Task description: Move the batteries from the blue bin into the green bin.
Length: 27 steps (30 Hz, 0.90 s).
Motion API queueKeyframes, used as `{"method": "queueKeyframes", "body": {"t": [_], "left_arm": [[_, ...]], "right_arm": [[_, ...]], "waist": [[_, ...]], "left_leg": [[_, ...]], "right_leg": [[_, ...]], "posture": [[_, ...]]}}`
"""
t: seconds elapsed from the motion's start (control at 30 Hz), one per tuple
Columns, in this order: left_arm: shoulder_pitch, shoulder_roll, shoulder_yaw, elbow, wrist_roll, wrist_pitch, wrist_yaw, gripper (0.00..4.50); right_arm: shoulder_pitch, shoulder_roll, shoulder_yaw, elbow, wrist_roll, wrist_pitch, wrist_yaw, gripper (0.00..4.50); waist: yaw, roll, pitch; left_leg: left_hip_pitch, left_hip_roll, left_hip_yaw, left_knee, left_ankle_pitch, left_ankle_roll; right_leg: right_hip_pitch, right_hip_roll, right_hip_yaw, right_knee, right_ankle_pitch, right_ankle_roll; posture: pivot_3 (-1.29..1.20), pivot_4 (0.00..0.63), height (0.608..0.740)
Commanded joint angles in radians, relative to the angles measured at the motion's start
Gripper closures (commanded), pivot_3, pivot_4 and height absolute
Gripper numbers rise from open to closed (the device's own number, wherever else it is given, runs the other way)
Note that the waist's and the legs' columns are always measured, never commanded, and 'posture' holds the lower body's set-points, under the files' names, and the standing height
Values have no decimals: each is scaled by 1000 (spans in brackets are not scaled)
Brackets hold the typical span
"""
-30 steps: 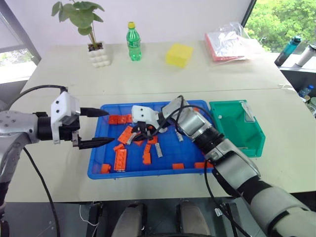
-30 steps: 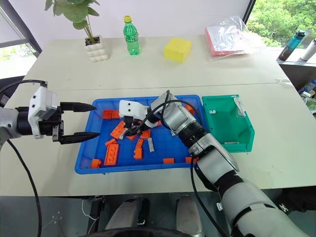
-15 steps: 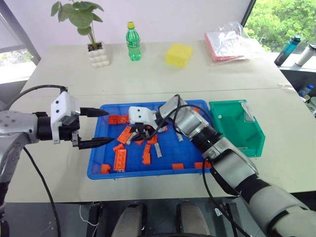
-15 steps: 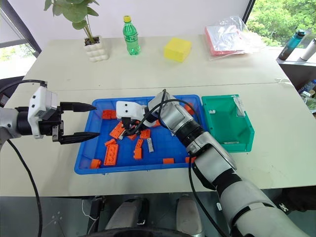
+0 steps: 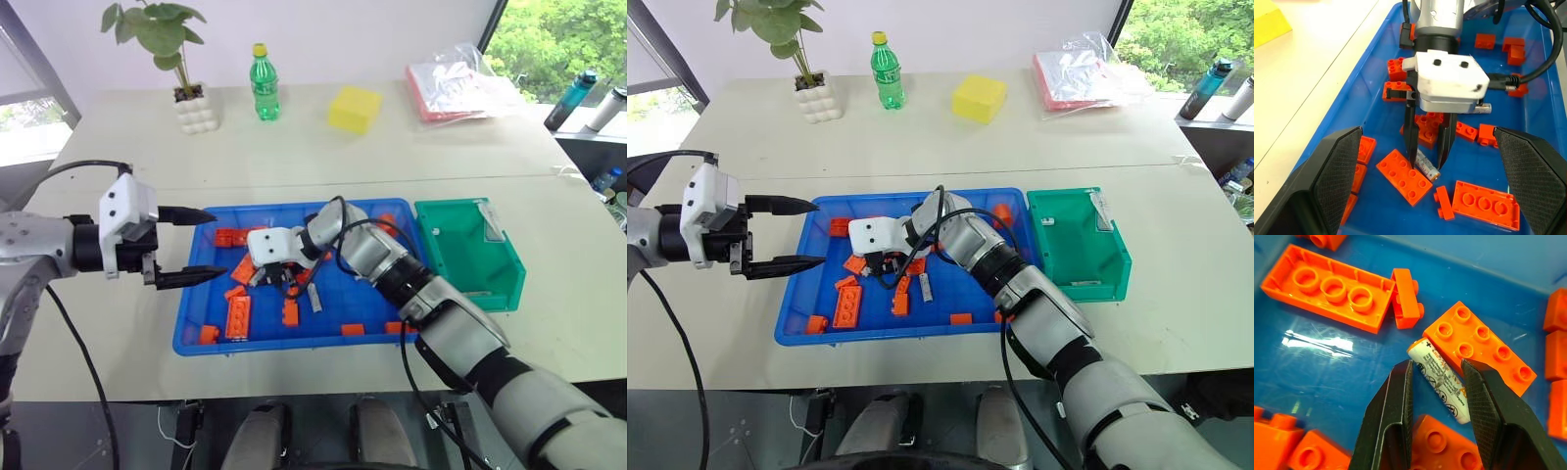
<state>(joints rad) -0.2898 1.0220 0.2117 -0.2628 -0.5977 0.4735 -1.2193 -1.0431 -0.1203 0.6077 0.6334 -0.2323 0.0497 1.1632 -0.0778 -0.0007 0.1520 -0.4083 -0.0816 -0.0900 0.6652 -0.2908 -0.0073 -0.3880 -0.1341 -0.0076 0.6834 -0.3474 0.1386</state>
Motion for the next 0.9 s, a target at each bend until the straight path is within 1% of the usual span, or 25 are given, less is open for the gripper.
{"method": "queueKeyframes", "body": {"t": [0.03,0.27,0.33,0.4,0.43,0.63,0.73,0.83,0.9], "left_arm": [[-21,8,11,-8,2,-7,0,0],[-25,6,9,2,7,-14,-1,0],[-26,6,8,4,7,-15,-1,0],[-27,5,5,8,9,-18,-4,0],[-28,4,5,10,10,-19,-5,0],[-38,-2,-4,22,17,-26,-11,0],[-39,-7,-8,25,18,-26,-14,0],[-36,-15,-11,19,13,-21,-12,0],[-31,-27,-6,8,-8,-1,-3,0]], "right_arm": [[-23,14,9,38,-29,-37,-8,2917],[-5,4,5,32,-20,-41,52,2917],[4,2,2,19,-14,-32,72,3496],[9,6,-7,9,-7,-13,80,4272],[11,8,-12,6,-6,-3,79,4407],[23,0,-66,-55,34,88,69,4406],[36,-14,-120,-139,75,182,56,4406],[56,-52,-204,-273,128,319,36,4406],[91,-121,-318,-439,189,466,12,4406]], "waist": [[-1,0,0],[-4,0,0],[-5,0,0],[-5,0,0],[-6,0,0],[-6,0,0],[-4,0,0],[-1,0,0],[4,0,0]], "left_leg": [[0,0,0,0,0,0],[0,0,0,0,0,0],[0,0,-1,0,0,0],[0,0,-1,0,0,0],[0,0,-1,0,0,0],[0,0,-1,0,0,0],[0,0,-1,0,0,0],[-1,0,-1,0,0,0],[-1,0,-1,0,0,0]], "right_leg": [[0,0,0,0,0,0],[0,0,0,0,0,0],[0,0,0,0,0,0],[0,0,0,0,0,0],[0,0,0,0,0,0],[1,0,0,0,0,0],[1,0,0,0,0,0],[1,0,0,0,0,0],[0,0,0,1,0,0]], "posture": [[0,150,728],[0,150,728],[0,150,728],[0,150,728],[0,150,728],[0,150,728],[0,150,728],[0,150,728],[0,150,728]]}}
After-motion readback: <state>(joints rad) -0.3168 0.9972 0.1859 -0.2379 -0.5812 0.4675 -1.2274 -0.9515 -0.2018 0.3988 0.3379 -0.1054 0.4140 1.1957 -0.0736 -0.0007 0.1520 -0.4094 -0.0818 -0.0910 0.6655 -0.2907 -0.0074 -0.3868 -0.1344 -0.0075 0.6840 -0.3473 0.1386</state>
